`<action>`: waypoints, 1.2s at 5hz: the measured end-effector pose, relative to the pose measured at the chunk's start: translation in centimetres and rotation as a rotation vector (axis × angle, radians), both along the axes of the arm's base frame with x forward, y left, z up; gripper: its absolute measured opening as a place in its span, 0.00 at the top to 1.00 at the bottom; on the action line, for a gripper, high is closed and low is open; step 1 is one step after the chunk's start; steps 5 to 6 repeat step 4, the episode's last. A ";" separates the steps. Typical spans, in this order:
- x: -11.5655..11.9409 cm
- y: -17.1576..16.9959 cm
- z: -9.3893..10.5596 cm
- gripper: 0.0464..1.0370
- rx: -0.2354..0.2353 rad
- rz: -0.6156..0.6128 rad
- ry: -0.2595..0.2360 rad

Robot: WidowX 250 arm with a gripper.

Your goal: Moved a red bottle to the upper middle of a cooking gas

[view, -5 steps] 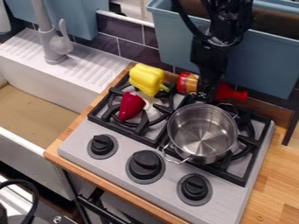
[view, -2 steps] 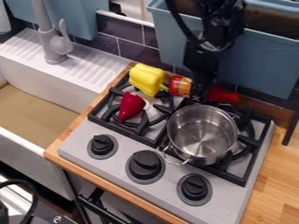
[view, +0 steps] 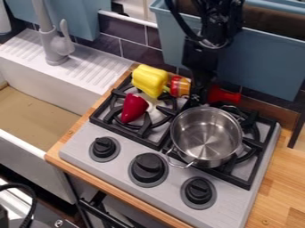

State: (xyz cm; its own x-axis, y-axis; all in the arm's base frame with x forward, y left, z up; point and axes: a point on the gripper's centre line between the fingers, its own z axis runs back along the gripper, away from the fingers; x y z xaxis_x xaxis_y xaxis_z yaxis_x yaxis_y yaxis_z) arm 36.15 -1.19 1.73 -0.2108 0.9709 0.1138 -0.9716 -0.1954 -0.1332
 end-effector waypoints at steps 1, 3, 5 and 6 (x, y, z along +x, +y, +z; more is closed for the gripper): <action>-0.1 0.2 0.0 0.10 0.002 -0.019 0.007; -0.4 0.5 -0.1 0.05 0.002 -0.013 0.028; -0.5 0.7 0.1 0.05 -0.016 -0.006 0.043; -0.5 0.7 0.1 0.05 -0.016 -0.006 0.043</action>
